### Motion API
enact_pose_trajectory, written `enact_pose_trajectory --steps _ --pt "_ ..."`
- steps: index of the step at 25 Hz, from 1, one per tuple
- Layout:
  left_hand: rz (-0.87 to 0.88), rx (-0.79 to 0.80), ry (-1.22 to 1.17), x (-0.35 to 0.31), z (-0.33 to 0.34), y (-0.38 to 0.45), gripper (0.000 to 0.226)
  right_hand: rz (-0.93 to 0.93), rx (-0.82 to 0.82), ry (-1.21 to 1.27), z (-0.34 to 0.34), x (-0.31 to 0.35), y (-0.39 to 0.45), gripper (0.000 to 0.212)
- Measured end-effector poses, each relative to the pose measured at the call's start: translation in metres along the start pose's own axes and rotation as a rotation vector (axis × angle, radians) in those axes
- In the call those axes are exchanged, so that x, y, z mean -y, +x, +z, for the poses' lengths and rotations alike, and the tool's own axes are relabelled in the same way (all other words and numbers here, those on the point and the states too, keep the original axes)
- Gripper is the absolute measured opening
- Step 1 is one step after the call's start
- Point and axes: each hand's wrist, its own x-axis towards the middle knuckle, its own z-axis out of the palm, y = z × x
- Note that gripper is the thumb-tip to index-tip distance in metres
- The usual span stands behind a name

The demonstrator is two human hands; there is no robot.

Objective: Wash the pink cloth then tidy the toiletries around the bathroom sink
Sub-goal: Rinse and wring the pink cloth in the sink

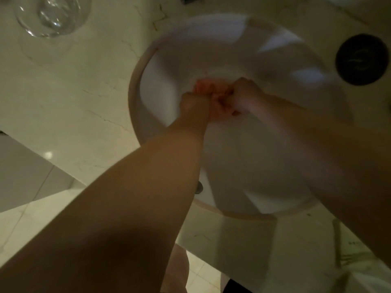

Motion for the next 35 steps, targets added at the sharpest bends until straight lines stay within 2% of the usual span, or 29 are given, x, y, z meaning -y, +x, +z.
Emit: enact_pose_trajectory --steps 1,4,9,12,15,18,22,25,27,30,35 --pt "0.029 -0.021 0.107 0.009 0.004 -0.001 0.043 -0.008 0.004 0.005 0.004 -0.003 -0.012 0.024" --pt "0.033 0.036 0.238 0.038 0.001 -0.013 0.048 0.043 0.034 0.177 0.019 -0.012 -0.046 0.02" --pt "0.066 0.073 0.261 0.064 -0.006 -0.032 0.036 0.19 0.014 0.265 0.048 -0.023 -0.084 0.022" --pt "0.151 0.08 0.357 0.071 -0.01 -0.047 0.036 0.165 -0.053 0.288 0.066 -0.033 -0.104 0.018" --pt "0.16 0.143 0.312 0.074 -0.011 -0.046 0.039 0.103 -0.14 0.236 0.074 -0.038 -0.111 0.025" --pt "0.205 0.136 0.31 0.081 -0.006 -0.04 0.037 0.104 -0.147 0.298 0.072 -0.042 -0.099 0.02" --pt "0.186 0.096 0.289 0.071 -0.004 -0.026 0.043 0.133 -0.112 0.373 0.062 -0.041 -0.077 0.019" --pt "0.214 0.01 0.251 0.062 0.003 -0.021 0.027 0.061 -0.191 0.259 0.065 -0.036 -0.069 0.018" --pt "0.224 -0.032 0.215 0.057 0.006 -0.026 0.018 -0.019 -0.243 0.165 0.068 -0.033 -0.068 0.026" --pt "0.231 -0.09 0.203 0.051 0.007 -0.029 0.02 -0.06 -0.275 0.165 0.067 -0.032 -0.064 0.028" --pt "0.212 -0.175 0.125 0.037 0.005 -0.008 0.029 -0.176 -0.429 0.237 0.061 -0.006 -0.044 0.013"
